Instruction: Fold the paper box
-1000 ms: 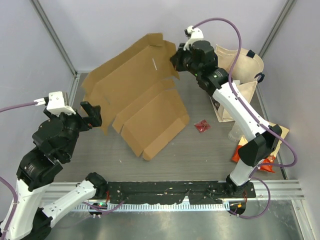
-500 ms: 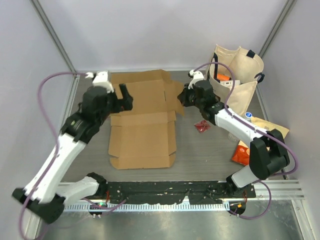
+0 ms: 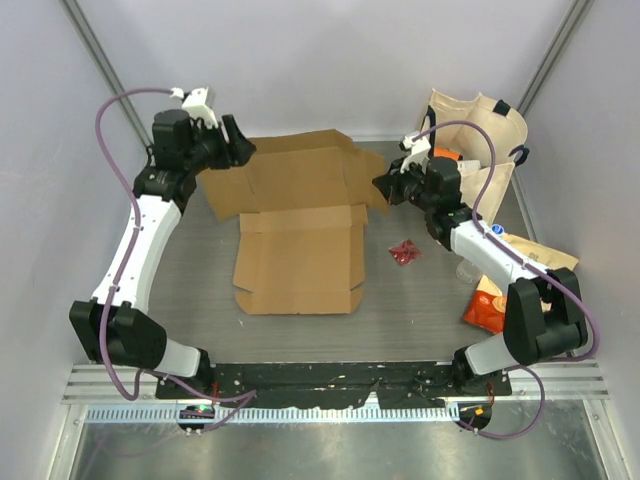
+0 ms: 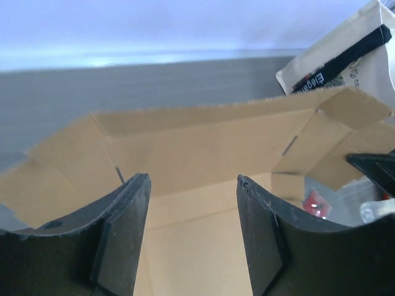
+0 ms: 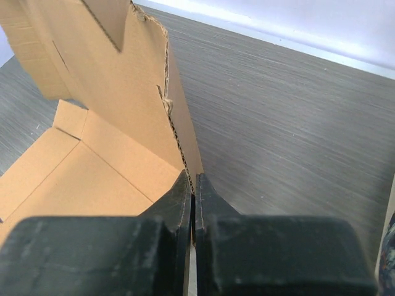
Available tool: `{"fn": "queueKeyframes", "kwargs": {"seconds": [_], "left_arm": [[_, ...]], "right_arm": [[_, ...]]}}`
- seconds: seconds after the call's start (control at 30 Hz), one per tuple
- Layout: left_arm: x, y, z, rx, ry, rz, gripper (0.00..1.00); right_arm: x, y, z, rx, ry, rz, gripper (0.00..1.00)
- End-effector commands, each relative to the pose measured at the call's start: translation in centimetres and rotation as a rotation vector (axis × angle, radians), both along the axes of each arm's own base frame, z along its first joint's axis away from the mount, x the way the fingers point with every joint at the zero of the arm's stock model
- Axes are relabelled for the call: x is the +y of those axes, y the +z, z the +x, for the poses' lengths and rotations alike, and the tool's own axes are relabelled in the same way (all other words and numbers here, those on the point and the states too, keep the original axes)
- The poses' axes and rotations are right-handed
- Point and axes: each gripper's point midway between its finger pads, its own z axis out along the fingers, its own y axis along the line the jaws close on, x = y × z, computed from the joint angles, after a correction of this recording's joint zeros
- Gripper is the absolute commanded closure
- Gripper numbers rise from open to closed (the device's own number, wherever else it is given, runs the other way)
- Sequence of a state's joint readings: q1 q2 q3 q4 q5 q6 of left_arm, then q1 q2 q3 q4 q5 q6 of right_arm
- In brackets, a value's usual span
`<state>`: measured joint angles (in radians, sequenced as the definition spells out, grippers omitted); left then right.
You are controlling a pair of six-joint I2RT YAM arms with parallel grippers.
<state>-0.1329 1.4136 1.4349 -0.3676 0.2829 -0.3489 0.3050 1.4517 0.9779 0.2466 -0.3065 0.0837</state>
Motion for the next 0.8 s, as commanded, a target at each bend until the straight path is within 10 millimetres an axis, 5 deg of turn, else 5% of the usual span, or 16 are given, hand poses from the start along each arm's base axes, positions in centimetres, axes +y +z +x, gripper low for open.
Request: {"fn": "queueKeyframes", "kwargs": {"seconds": [0.0,0.13,0.2,0.27,0.37,0.53,0.77], "left_arm": [[1.4,2.4,1.7,-0.094,-0.032,0.175,0.32],[2.1,1.5,1.8,-0.073,0.003,0.072,0.27],[3.2,0.9,2.2,-0.069,0.039,0.061,0.40],[5.4,0.5,2.6,-0.038,0.140,0.043,0.43],[7.2,-0.2,3.7,-0.055,0.164,0.007,0.32],[7.3,-1.7,5.4,-0.036,0.079,0.060,0.20],[7.1,-3.2,7.6,-0.032,-0.007,0.085,0.31]], "right_arm": [[-0.1,2.8,0.9,-0.141,0.106,-0.005,0.99],[-1.4,1.6,1.4,-0.148,0.118,-0.033,0.99],[-1.4,1.4,1.4,-0.152,0.148,-0.012,0.98],[-1.2,1.0,1.5,-0.132,0.165,-0.015,0.99],[-1.0,0.3,1.8,-0.105,0.171,-0.022,0.99],[-0.8,0.5,1.6,-0.106,0.189,-0.018,0.99],[-0.9,0.8,1.4,-0.107,0.189,-0.019,0.98]]}}
